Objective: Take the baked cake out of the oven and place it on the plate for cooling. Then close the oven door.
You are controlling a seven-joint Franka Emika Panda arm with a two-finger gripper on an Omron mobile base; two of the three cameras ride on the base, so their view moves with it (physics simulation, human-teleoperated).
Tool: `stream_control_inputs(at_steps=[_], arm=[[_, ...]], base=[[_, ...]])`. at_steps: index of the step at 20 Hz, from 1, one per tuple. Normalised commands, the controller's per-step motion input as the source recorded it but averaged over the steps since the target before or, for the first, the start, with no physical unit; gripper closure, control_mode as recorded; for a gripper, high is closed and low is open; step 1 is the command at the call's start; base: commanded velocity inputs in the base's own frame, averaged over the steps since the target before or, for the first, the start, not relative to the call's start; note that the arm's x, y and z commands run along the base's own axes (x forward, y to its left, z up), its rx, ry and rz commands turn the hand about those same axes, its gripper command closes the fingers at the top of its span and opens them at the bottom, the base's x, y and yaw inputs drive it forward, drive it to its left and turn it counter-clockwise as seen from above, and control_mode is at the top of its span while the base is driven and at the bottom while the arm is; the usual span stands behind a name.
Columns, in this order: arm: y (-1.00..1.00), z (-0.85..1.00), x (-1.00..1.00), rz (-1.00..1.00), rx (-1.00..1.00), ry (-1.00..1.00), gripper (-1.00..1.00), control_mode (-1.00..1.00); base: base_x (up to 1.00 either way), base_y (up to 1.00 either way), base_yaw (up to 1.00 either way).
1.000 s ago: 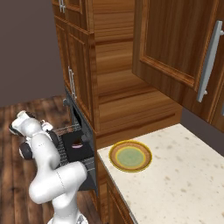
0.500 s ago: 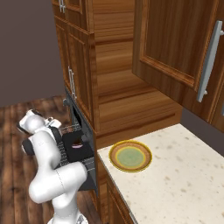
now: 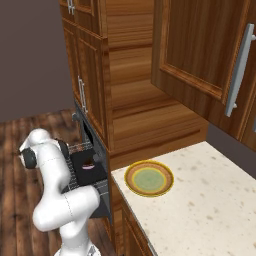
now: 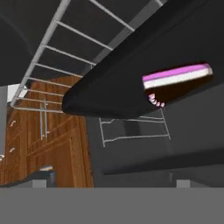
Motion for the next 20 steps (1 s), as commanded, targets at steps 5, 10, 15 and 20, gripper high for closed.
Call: stream_control_inputs(at_steps=[5, 10, 15, 20], arm=[[-0.62, 0.49, -0.83, 0.34, 0.3, 0.0, -1.0, -1.0], [-0.58, 0.77, -0.72, 0.31, 0.39, 0.0, -1.0, -1.0], [-0.57, 0.44, -0.36, 0.23, 0.3, 0.0, -1.0, -1.0], [-0.02, -0.01, -0.01, 0.03, 0.09, 0.03, -1.0, -1.0]], base=[[0.0, 0.0, 0.0], [0.0, 0.0, 0.0], [0.0, 0.0, 0.0], [0.0, 0.0, 0.0]])
